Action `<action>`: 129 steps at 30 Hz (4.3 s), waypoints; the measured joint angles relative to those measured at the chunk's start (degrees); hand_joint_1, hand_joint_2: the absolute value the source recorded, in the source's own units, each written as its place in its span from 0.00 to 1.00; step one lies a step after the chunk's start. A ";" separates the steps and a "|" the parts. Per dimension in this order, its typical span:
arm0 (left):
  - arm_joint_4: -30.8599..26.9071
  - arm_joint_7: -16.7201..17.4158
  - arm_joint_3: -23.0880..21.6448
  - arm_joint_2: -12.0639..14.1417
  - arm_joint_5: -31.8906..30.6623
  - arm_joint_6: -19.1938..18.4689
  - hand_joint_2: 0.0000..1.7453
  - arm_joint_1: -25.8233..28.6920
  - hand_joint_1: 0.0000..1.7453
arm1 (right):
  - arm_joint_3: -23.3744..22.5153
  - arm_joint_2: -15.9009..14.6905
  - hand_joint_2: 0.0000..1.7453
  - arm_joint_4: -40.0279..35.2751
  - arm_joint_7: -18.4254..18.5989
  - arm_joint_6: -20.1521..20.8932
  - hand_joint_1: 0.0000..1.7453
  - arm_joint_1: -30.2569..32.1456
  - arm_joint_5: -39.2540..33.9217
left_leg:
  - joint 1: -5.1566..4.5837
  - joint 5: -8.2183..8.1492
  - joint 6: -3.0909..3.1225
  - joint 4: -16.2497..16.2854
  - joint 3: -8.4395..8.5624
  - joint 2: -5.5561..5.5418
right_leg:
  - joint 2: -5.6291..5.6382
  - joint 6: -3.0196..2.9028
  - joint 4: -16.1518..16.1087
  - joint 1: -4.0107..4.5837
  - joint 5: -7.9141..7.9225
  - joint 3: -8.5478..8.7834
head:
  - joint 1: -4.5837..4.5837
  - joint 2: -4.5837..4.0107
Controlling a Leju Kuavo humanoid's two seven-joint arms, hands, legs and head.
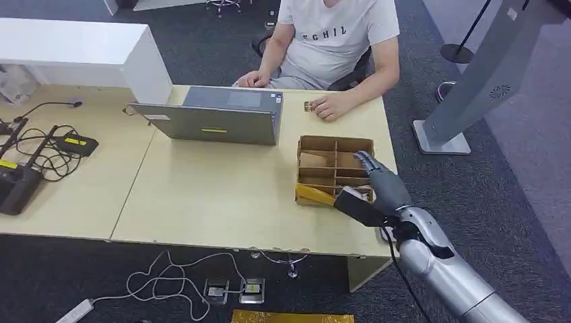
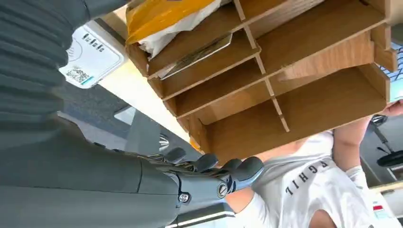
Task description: Pass the card to the sensor for recognition and then transmit it.
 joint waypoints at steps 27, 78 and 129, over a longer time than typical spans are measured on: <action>0.00 1.07 0.02 -0.28 0.26 0.85 0.00 0.01 0.00 | 3.52 1.46 1.00 5.29 -1.46 -2.45 0.00 -2.44 6.12 | 0.00 0.00 0.00 0.00 0.01 0.00 | 0.01 0.00 0.00 0.00 0.00 -0.01 | 0.02 0.00; 0.00 1.01 0.02 -0.28 0.42 0.48 0.00 0.02 0.00 | 4.76 1.68 1.00 9.16 0.37 -3.69 0.00 -3.31 9.60 | 0.00 0.00 0.00 0.00 0.04 0.01 | 0.03 0.00 0.00 0.00 0.00 -0.01 | 0.00 0.00; 0.00 0.57 0.00 0.20 0.00 -0.50 0.00 0.01 0.00 | 3.19 2.14 1.00 10.69 1.03 -0.15 1.00 -3.70 9.71 | 0.00 0.00 0.00 0.00 0.03 0.01 | 0.02 0.00 0.00 0.00 0.00 0.00 | 0.00 0.00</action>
